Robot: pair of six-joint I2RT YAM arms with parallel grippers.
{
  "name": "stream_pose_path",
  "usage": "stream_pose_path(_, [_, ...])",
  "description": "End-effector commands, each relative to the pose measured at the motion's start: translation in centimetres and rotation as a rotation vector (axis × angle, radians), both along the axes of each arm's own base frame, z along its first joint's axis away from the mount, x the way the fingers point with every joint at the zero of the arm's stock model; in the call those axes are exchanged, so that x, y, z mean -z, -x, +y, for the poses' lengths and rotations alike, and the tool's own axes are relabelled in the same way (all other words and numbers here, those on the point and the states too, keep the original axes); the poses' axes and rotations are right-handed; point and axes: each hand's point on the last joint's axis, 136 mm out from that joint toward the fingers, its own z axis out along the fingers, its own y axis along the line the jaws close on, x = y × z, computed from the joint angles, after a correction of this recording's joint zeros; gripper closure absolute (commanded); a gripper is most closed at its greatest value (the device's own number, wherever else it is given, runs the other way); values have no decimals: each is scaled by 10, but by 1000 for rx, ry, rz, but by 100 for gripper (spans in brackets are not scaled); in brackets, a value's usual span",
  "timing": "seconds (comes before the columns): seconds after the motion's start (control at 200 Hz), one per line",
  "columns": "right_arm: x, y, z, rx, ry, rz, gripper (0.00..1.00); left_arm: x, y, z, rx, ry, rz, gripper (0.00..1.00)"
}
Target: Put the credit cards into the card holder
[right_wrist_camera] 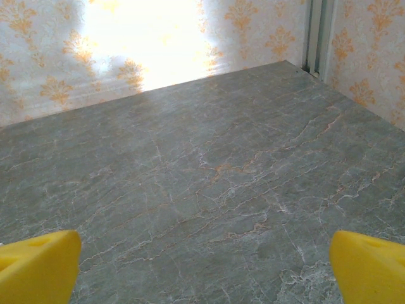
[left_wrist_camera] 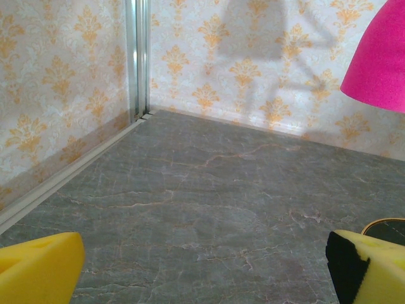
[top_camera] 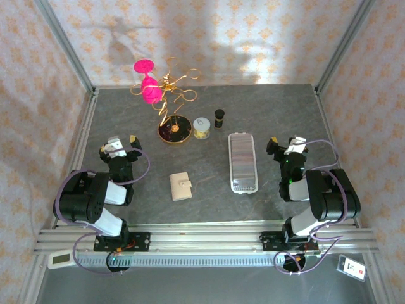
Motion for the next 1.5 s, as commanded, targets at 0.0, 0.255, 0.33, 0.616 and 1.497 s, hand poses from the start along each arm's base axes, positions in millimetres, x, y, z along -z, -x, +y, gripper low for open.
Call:
stream_pose_path(0.0, [-15,-3,-1,14,-5,-54,1,-4,-5,-3,21,-10,-6,1])
stream_pose_path(0.255, [-15,-3,-1,15,-5,-54,0,-4,-5,-3,21,-10,-8,1])
stream_pose_path(0.33, [-15,-3,-1,15,-5,-53,0,-4,-5,-3,21,-11,-7,1])
stream_pose_path(0.616, [-16,-2,-1,13,-3,-59,0,-4,-7,-5,30,-18,2,1])
stream_pose_path(1.497, [-79,53,-24,301,-570,93,0,-41,64,-67,278,697,-61,1])
